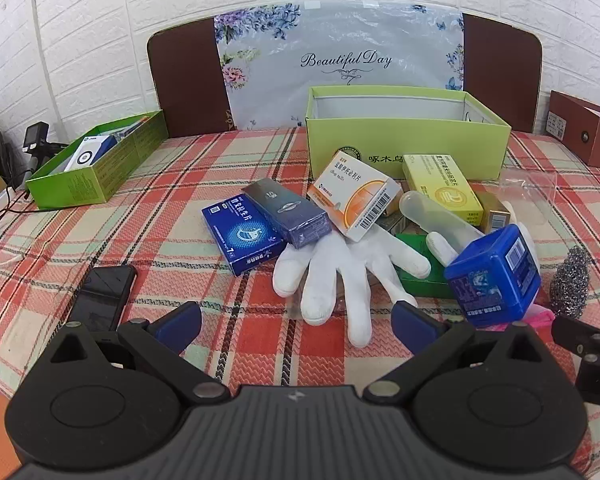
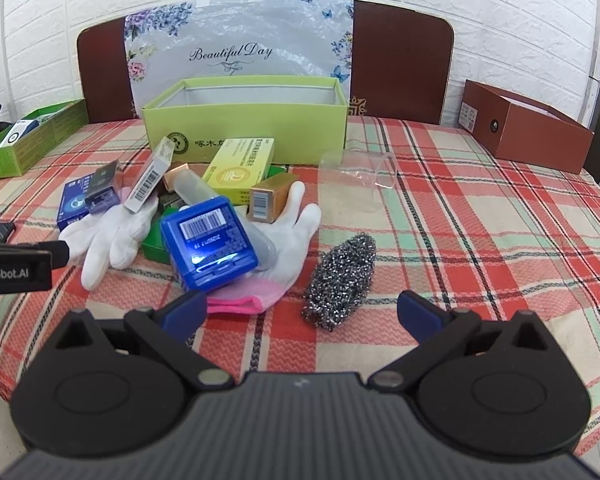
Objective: Organize objects
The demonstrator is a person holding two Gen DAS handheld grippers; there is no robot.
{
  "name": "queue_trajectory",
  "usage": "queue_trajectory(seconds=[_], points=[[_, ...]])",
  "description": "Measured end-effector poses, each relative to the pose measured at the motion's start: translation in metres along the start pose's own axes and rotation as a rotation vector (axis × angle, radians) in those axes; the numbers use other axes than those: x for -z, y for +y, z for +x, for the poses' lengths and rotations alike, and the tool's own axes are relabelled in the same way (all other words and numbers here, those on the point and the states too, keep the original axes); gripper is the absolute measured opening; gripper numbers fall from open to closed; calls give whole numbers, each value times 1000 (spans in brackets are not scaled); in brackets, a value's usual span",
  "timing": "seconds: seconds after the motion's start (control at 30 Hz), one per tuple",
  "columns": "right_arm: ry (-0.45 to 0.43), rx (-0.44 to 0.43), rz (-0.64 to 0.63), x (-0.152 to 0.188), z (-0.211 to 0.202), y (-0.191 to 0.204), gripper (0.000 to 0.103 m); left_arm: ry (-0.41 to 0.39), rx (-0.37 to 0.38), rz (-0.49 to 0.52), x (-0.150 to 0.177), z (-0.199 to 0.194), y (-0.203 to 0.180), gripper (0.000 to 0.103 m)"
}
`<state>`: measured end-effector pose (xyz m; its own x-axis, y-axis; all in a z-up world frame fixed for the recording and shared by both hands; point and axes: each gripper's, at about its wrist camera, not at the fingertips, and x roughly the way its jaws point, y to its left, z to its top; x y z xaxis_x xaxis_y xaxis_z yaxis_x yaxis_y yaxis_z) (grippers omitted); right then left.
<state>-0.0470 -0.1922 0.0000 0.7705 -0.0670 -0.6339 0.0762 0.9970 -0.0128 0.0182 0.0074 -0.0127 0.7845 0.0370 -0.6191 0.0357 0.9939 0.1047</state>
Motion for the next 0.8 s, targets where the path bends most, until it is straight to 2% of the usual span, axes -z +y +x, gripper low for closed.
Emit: queue_trajectory(seconds=[0.6,0.8], points=[[41,-49,11,-3,17,2,103,46,10,-18,-1,18,4,103],[18,-101,-3,-3,21,2,103,21,90,-36,-7,24,16,103]])
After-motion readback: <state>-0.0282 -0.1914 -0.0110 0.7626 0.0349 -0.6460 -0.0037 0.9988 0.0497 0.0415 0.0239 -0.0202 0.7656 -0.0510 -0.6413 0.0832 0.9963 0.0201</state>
